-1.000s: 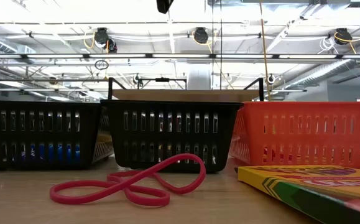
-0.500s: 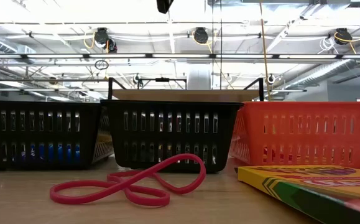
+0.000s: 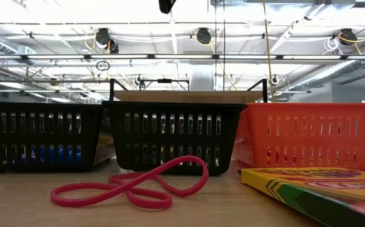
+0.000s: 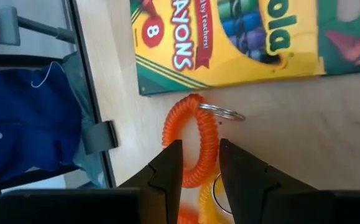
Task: Pick & Place Office Desk Supplies
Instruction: Put the orange spring keychain into the left black bin
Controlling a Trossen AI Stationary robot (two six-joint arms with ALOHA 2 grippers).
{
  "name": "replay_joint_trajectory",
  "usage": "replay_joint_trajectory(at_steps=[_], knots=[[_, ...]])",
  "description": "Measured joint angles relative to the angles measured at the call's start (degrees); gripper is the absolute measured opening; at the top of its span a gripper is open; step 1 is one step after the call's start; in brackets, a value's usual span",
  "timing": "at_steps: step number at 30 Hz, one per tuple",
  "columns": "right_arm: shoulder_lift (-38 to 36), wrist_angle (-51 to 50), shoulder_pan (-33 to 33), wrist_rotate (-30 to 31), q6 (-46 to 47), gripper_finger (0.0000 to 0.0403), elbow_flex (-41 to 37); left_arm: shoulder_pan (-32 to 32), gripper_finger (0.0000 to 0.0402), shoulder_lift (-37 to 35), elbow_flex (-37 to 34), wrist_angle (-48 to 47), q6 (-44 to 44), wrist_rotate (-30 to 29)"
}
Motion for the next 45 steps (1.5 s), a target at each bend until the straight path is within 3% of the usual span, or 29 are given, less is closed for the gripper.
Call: replay_joint_trajectory(at_steps=[7,14,21,26,34,40,45], knots=[[2.24,2.48,-0.02,-2.63,-0.74,0.0089,0.0,0.0,0.0122,0.0,0.0,-0.01,-0.02,0.0],[2.15,1.39,-0.02,-2.49,-9.41,0.0013,0.04,0.0,0.0122,0.02,0.0,-0.02,0.0,0.0],[1.61,0.75,-0.01,-2.62,-13.24,0.0005,0.04,0.0,0.0122,0.04,0.0,1.24,0.04,0.0],[-2.8,-1.79,0.02,-1.93,-14.31,0.0003,-0.04,0.0,0.0122,0.04,0.0,1.25,1.04,0.0],[-16.45,-8.77,0.09,7.02,-24.28,0.0001,-0.04,0.0,0.0122,0.04,0.0,1.38,6.62,0.0],[-25.24,-7.31,0.06,19.59,-42.29,0.0001,-0.05,0.0,0.0122,0.04,0.01,2.44,10.36,0.0],[-29.34,1.7,-0.89,29.8,-60.94,0.0,-0.04,-0.39,0.0122,0.04,0.02,2.66,6.63,-0.02]])
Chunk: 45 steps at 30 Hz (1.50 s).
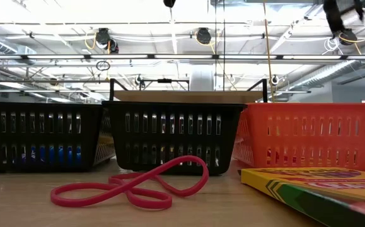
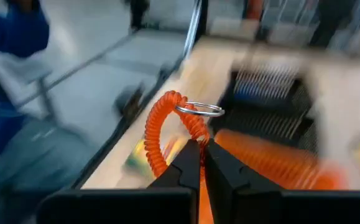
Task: Pick & Place Office Desk Supplies
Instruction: Put the orange spring keychain into the left black bin
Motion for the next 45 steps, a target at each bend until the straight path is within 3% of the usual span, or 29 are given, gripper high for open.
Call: replay_joint_trajectory(at_steps=[3,8,15,22,27,33,45], knots=[[-1.98,8.43,-1.09,1.06,-10.72,0.0,0.0,-1.27,0.0122,0.01,0.0,0.09,0.08,-0.45],[-3.39,19.31,-3.69,1.46,-23.48,0.0,0.01,-5.49,0.0122,3.02,0.02,8.06,4.0,-6.52],[0.29,18.48,-6.4,10.07,-22.0,0.0,-0.02,-10.07,0.0122,9.54,0.0,19.93,9.3,-13.82],[4.74,28.35,-8.73,11.29,-24.74,0.0,0.0,-9.3,0.0122,11.15,0.02,21.66,6.35,-19.46],[6.49,29.81,-9.95,11.7,-24.87,0.0,0.0,-8.86,0.0122,11.15,0.02,21.6,5.11,-19.62],[7.51,30.02,-11.29,17.39,-25.69,0.0,0.0,-8.86,0.0122,11.15,0.0,21.27,4.33,-19.56],[7.51,33.78,-11.61,17.39,-27.21,0.0,0.04,-8.55,0.0122,11.15,0.02,20.29,2.3,-19.41]])
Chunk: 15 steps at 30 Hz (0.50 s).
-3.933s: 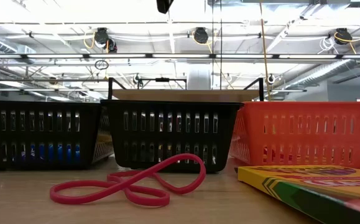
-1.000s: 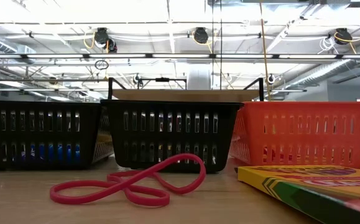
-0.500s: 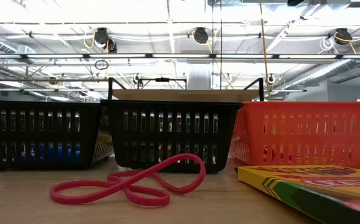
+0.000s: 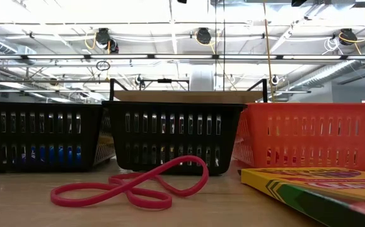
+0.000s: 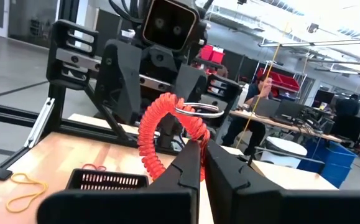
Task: Pick & Place Office Desk Supplies
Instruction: Put the orange spring keychain into the left black bin
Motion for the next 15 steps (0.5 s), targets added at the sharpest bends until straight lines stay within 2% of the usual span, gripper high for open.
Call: replay_joint_trajectory(at_steps=[15], knots=[[0.09,0.97,0.0,-0.22,1.74,0.0,0.0,0.11,0.0122,0.0,-0.01,-0.26,-1.13,0.11]])
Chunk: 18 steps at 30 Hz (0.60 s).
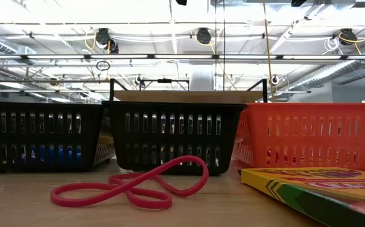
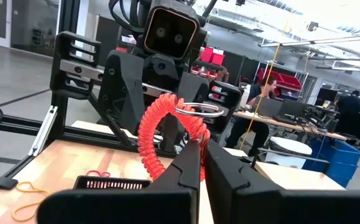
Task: Pick & Place Office Desk Supplies
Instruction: Put the orange spring keychain into the left black bin
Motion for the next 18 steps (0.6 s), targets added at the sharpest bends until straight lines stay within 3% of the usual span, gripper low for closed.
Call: replay_joint_trajectory(at_steps=[18], knots=[[1.81,2.79,-0.04,-1.53,2.18,0.0,0.0,-0.01,0.0122,0.0,-0.01,0.04,-0.1,-0.02]])
